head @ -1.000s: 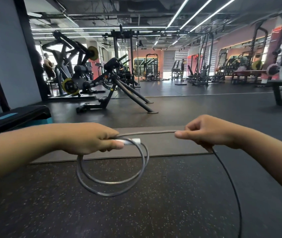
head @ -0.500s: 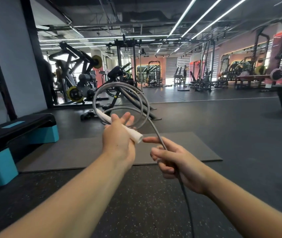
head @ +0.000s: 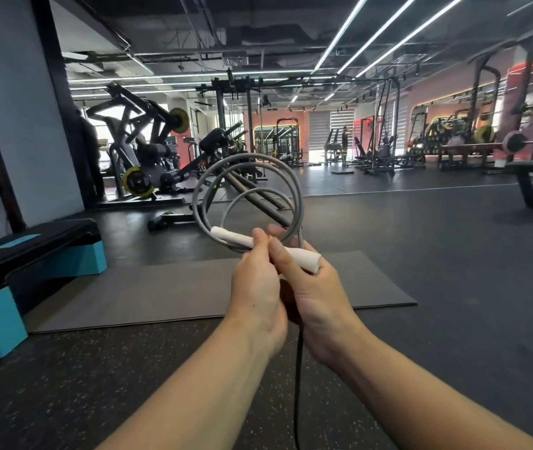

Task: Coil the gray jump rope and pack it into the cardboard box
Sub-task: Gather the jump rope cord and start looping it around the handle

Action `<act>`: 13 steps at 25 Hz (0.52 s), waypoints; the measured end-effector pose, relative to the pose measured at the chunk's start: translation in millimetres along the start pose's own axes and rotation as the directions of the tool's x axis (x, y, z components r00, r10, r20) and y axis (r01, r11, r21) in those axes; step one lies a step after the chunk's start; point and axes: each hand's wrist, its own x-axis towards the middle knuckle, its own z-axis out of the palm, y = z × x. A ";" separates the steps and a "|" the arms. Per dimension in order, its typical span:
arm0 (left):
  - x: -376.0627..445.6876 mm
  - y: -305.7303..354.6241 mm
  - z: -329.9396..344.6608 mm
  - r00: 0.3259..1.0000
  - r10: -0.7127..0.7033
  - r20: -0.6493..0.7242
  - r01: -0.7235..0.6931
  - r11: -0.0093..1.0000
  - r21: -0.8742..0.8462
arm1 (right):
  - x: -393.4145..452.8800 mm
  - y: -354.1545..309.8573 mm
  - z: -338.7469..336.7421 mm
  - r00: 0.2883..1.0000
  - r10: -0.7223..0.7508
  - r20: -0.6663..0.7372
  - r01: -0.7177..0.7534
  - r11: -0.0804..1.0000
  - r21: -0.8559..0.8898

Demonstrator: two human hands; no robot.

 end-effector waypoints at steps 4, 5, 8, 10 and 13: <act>-12.4 -12.9 -9.7 0.980 -0.198 0.036 0.199 0.980 -0.028 | 3.1 -7.2 -6.5 0.995 -0.053 -0.086 0.042 0.991 -0.123; -14.9 -14.5 -12.7 0.978 -0.210 -0.019 0.210 0.978 0.006 | 4.4 -11.5 -11.2 0.993 -0.070 -0.096 0.049 0.978 -0.201; -24.9 -10.4 -29.2 0.917 0.178 -0.357 0.022 0.871 0.491 | 13.7 -26.6 -23.7 0.994 -0.105 -0.013 0.084 0.858 -0.507; -29.8 2.1 -38.8 0.694 0.720 -0.008 -0.370 0.366 0.854 | 18.4 -34.7 -28.5 0.998 -0.044 0.054 0.070 0.712 -0.699; -17.4 29.3 -39.1 0.402 0.521 0.753 -0.558 -0.512 0.652 | 19.4 -46.1 -26.9 0.978 0.076 0.193 0.116 0.571 -0.813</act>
